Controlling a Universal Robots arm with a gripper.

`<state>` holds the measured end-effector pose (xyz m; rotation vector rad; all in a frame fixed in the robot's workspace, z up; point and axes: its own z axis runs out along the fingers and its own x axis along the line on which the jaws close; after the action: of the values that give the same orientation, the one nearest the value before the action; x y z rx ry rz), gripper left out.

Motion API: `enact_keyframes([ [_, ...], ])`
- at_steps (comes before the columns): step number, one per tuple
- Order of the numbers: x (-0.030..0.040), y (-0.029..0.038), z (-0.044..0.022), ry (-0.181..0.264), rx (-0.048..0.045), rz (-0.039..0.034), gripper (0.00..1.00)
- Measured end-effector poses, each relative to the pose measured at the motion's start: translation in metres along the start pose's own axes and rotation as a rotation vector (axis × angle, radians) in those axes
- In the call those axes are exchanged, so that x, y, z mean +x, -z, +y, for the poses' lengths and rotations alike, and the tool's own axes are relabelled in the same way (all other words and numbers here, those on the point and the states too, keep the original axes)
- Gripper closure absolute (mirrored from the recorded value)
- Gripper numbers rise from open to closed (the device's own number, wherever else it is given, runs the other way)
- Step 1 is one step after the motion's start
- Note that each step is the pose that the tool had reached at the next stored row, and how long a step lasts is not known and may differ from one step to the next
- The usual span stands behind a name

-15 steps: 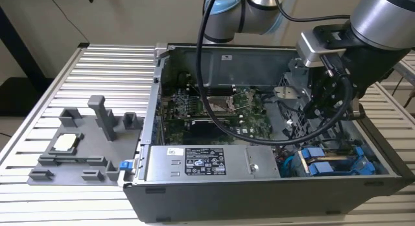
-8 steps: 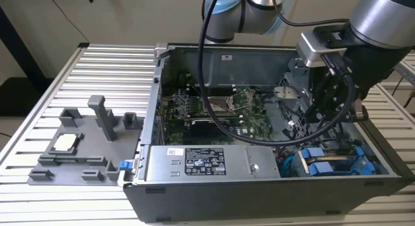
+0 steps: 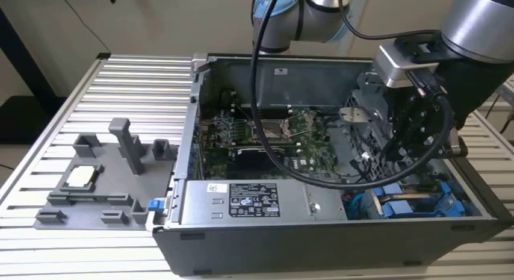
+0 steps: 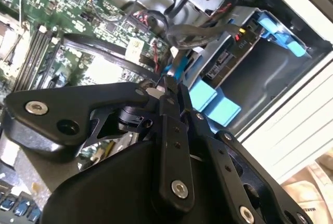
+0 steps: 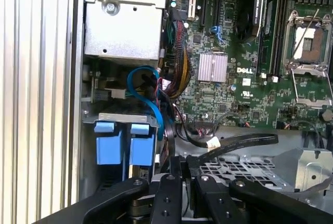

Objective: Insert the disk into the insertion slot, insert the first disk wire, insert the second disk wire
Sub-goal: 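Insert the second disk wire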

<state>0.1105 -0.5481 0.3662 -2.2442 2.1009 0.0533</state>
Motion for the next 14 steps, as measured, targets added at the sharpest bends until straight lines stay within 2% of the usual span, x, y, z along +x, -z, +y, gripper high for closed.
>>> enact_keyframes([
  [4, 0.0089, 0.0006, -0.0014, 0.000, -0.0004, 0.0066, 0.84],
  [8, 0.0174, 0.0012, -0.0026, 0.000, -0.0006, 0.0091, 0.84],
  [14, 0.0242, 0.0002, -0.0124, 0.000, -0.0006, 0.0091, 0.84],
])
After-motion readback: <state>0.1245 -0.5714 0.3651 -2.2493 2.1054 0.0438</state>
